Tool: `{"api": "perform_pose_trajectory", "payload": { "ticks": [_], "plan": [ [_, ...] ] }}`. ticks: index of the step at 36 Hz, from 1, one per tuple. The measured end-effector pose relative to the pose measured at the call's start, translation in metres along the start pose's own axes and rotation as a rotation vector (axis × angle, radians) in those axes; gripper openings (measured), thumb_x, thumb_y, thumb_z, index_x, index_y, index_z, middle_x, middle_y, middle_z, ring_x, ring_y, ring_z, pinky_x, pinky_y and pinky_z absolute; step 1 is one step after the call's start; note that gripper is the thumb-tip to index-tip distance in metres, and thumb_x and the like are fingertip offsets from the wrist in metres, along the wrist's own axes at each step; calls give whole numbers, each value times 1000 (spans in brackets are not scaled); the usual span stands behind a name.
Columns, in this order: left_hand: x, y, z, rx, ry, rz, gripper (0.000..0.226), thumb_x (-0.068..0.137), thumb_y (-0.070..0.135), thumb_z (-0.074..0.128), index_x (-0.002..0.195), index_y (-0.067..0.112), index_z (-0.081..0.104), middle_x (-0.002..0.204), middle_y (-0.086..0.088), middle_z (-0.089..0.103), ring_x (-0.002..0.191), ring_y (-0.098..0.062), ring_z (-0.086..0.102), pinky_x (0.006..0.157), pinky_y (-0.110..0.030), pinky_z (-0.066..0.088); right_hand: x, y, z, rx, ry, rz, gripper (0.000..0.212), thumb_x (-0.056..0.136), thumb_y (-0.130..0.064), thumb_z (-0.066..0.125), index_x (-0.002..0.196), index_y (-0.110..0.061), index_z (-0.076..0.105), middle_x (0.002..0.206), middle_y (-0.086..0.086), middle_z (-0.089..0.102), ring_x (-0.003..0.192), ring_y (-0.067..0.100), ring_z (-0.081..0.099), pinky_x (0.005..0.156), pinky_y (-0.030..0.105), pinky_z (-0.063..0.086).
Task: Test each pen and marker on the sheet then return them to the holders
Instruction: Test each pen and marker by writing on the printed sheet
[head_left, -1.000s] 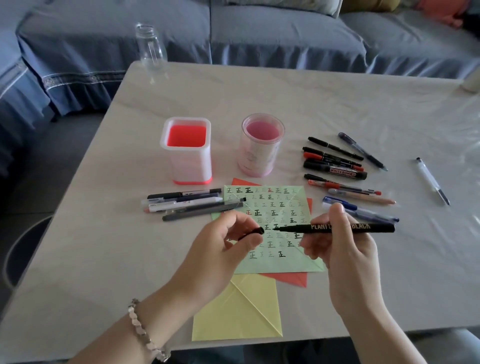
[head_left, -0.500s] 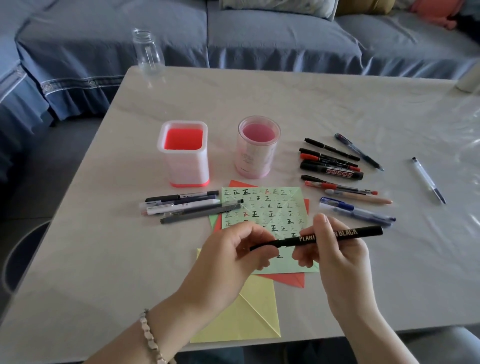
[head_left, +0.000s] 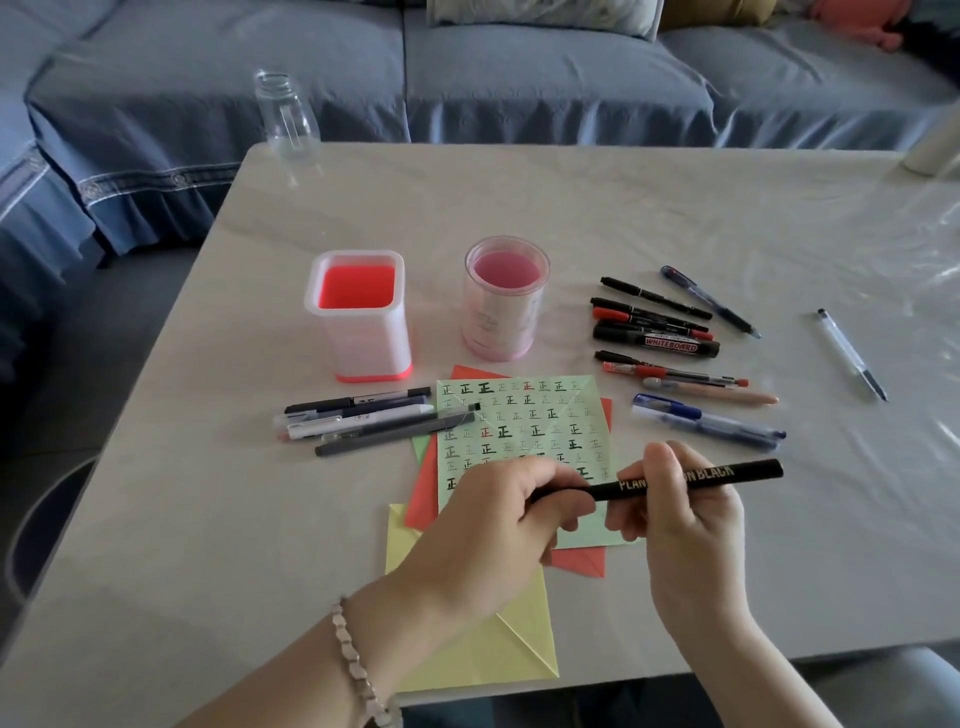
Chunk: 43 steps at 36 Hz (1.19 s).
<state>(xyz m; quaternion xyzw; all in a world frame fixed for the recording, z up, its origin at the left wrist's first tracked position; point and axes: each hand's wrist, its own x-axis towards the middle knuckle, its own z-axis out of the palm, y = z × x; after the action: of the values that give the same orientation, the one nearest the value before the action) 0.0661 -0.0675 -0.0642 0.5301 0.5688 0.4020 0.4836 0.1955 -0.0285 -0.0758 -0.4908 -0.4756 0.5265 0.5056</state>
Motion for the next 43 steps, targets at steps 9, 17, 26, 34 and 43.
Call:
{"api": "perform_pose_trajectory", "payload": {
  "ticks": [9, 17, 26, 34, 43],
  "plan": [
    [21, 2, -7, -497, -487, -465, 18, 92, 12, 52, 78, 11, 64, 60, 5, 57, 45, -1, 45, 50, -15, 46, 13, -7, -25, -144, -232, -67, 30, 70, -29, 53, 53, -5, 49, 39, 7, 53, 33, 7, 46, 38, 15, 38],
    [27, -27, -16, 275, 254, 44, 13, 88, 15, 61, 81, 26, 63, 69, 7, 64, 61, -1, 54, 59, -19, 40, 51, 26, -42, -663, -395, -45, 15, 83, -11, 63, 84, -26, 63, 61, -6, 66, 56, 6, 55, 58, 10, 43],
    [11, -84, -83, 896, 619, 151, 9, 78, 5, 69, 86, 8, 68, 79, -4, 68, 70, -29, 60, 67, -34, 44, 135, 29, -85, -1386, -163, -247, 25, 86, 0, 51, 101, -9, 68, 106, 10, 64, 102, 32, 53, 86, 40, 40],
    [5, -110, -100, 1025, 692, 50, 22, 68, -2, 77, 83, 8, 66, 81, -8, 63, 77, -34, 58, 64, -41, 44, 154, 32, -86, -1523, -222, -209, 21, 84, -4, 55, 105, -7, 57, 105, 13, 61, 103, 33, 49, 85, 38, 35],
    [9, -90, -73, 941, 599, 147, 26, 78, 18, 60, 103, 12, 67, 99, -4, 59, 95, -26, 55, 83, -41, 43, 133, 27, -71, -1325, -203, -426, 18, 88, -8, 57, 104, -7, 64, 105, 11, 64, 91, 37, 57, 82, 39, 40]
  ]
}}
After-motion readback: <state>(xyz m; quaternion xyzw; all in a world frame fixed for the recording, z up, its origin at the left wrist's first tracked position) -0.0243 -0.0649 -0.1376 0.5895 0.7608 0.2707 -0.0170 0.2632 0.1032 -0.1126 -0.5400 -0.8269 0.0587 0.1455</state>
